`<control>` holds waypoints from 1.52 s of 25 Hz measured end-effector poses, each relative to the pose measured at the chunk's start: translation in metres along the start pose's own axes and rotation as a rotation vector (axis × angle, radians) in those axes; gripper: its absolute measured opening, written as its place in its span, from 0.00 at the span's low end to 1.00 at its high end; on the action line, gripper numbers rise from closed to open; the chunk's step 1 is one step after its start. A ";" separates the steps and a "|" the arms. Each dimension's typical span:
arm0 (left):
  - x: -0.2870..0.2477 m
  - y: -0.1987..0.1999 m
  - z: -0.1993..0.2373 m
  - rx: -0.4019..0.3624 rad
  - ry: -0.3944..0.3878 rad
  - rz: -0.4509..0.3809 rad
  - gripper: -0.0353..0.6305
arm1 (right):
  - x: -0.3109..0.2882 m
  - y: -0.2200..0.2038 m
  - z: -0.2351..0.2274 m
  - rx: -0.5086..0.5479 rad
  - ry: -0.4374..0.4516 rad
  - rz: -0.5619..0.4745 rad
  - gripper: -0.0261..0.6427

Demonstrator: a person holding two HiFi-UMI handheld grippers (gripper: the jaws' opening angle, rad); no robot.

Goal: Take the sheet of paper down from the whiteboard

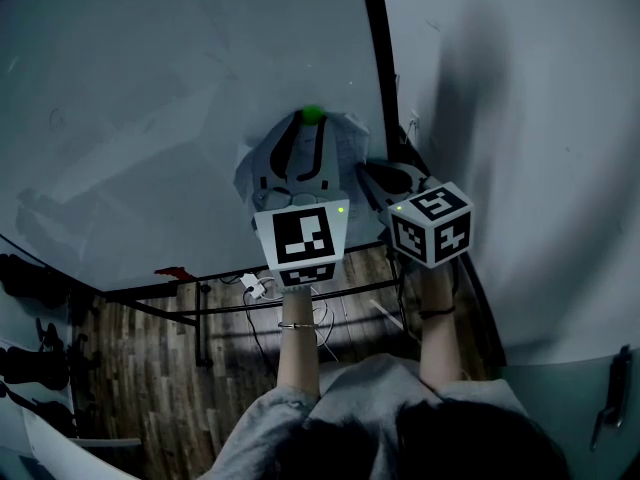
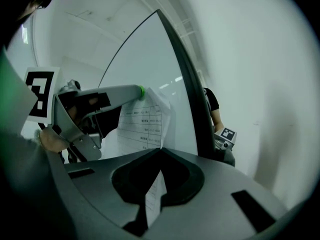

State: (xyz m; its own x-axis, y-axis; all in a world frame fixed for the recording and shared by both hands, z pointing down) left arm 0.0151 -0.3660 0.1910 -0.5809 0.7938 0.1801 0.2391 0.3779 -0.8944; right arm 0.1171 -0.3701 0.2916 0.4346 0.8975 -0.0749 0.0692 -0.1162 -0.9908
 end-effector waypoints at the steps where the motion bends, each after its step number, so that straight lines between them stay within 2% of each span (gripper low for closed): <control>1: 0.000 0.000 0.000 0.003 0.002 0.001 0.24 | 0.000 -0.003 -0.001 0.002 -0.006 0.011 0.04; 6: 0.002 -0.003 -0.003 0.011 0.005 -0.001 0.24 | 0.005 -0.017 -0.003 -0.002 -0.024 0.036 0.04; 17: 0.003 -0.004 -0.005 0.033 -0.018 -0.001 0.24 | 0.021 -0.020 0.000 -0.015 -0.029 -0.003 0.04; 25: 0.017 -0.002 -0.006 0.062 -0.026 -0.042 0.24 | 0.032 -0.022 0.004 -0.008 -0.036 -0.021 0.04; 31: 0.039 -0.013 -0.005 0.148 -0.028 -0.051 0.24 | 0.040 -0.031 0.007 -0.008 -0.070 -0.020 0.04; 38: 0.068 -0.033 -0.002 0.207 -0.038 -0.014 0.24 | 0.048 -0.049 0.012 -0.047 -0.121 -0.011 0.04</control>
State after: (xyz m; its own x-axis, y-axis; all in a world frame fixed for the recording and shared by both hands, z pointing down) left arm -0.0305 -0.3235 0.2339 -0.6131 0.7690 0.1811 0.0678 0.2796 -0.9577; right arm 0.1236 -0.3158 0.3349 0.3218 0.9434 -0.0802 0.1169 -0.1237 -0.9854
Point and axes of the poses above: the fingertips, and each gripper's own axes: x backward along the fingers, z to its left, y out of its top, the point moved 6 cm from there along x, backward along the fingers, and after that the axes turned 7 degrees about -y, right-handed, at the moved point
